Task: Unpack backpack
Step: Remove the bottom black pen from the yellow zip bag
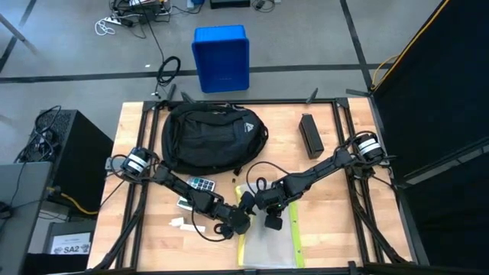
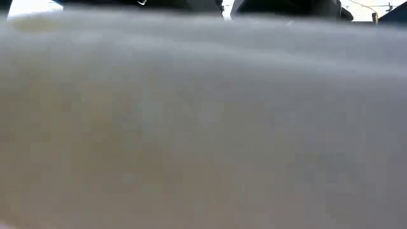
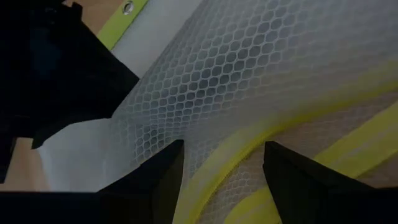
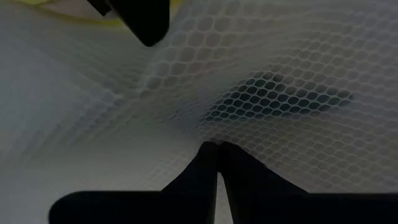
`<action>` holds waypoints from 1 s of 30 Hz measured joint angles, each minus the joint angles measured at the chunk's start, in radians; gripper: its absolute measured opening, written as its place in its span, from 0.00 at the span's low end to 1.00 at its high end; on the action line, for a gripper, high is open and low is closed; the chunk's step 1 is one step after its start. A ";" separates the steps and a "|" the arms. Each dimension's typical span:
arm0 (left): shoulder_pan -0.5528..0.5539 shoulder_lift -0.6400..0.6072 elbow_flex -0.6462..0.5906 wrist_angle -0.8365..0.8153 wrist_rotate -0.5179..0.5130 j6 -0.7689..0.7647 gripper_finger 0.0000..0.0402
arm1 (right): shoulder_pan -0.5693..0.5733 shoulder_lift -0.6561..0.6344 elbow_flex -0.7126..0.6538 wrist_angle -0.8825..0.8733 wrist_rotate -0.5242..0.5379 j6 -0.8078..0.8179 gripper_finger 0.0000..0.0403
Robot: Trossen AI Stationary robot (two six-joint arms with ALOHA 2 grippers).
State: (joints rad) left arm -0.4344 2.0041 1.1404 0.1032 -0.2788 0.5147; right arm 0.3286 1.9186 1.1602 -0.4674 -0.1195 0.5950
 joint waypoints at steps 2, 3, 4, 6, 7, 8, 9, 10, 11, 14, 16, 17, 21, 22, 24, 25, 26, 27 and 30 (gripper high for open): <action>-0.004 0.000 0.000 0.006 -0.027 0.009 0.48 | 0.004 0.000 0.000 0.003 0.006 0.003 0.00; -0.007 0.000 0.000 0.008 -0.049 0.013 0.48 | 0.005 0.000 0.001 0.004 0.007 0.004 0.00; -0.009 0.000 0.000 0.011 -0.073 0.022 0.48 | 0.005 0.000 0.001 0.005 0.007 0.004 0.00; -0.016 0.000 0.001 0.029 -0.129 0.036 0.48 | 0.004 0.001 0.002 0.007 0.005 0.009 0.00; -0.020 -0.001 0.002 0.032 -0.162 0.036 0.48 | 0.004 0.001 0.002 0.007 0.006 0.009 0.00; -0.026 -0.001 0.002 0.036 -0.195 0.036 0.48 | 0.004 0.001 0.002 0.006 0.006 0.009 0.00; -0.032 -0.001 0.002 0.038 -0.222 0.036 0.48 | 0.004 0.001 0.002 0.005 0.005 0.009 0.00; -0.039 -0.006 0.002 0.032 -0.240 0.036 0.48 | 0.004 0.001 0.002 0.005 0.003 0.009 0.00; -0.045 -0.011 0.002 0.025 -0.249 0.035 0.48 | 0.004 0.001 0.002 0.005 0.003 0.009 0.00; -0.062 -0.041 0.002 -0.021 -0.254 -0.013 0.48 | 0.004 0.001 0.002 0.000 0.000 0.010 0.00; -0.075 -0.075 0.002 -0.088 -0.255 -0.084 0.48 | 0.004 0.001 0.003 -0.006 -0.001 0.014 0.00; -0.082 -0.092 0.002 -0.126 -0.252 -0.127 0.48 | 0.004 0.001 0.003 -0.010 0.000 0.014 0.00; -0.115 -0.174 0.003 -0.267 -0.170 -0.311 0.48 | 0.004 0.001 0.003 -0.021 0.000 0.014 0.00; -0.122 -0.187 0.003 -0.296 -0.128 -0.362 0.48 | 0.004 0.001 0.003 -0.021 0.000 0.014 0.00; -0.132 -0.203 0.003 -0.333 -0.052 -0.459 0.48 | 0.004 0.001 0.003 -0.021 0.000 0.014 0.00; -0.134 -0.204 0.003 -0.346 -0.018 -0.503 0.48 | 0.004 0.001 0.003 -0.022 -0.001 0.015 0.00; -0.137 -0.204 0.003 -0.352 0.013 -0.534 0.48 | 0.004 0.001 0.003 -0.022 -0.001 0.015 0.00; -0.138 -0.199 0.003 -0.354 0.039 -0.562 0.48 | 0.004 0.001 0.003 -0.023 0.000 0.015 0.00; -0.143 -0.177 0.003 -0.374 0.094 -0.623 0.48 | 0.005 0.001 0.003 -0.023 -0.001 0.015 0.00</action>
State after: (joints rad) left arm -0.5774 1.8269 1.1435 -0.2703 -0.1852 -0.1084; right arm 0.3332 1.9194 1.1633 -0.4900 -0.1205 0.6103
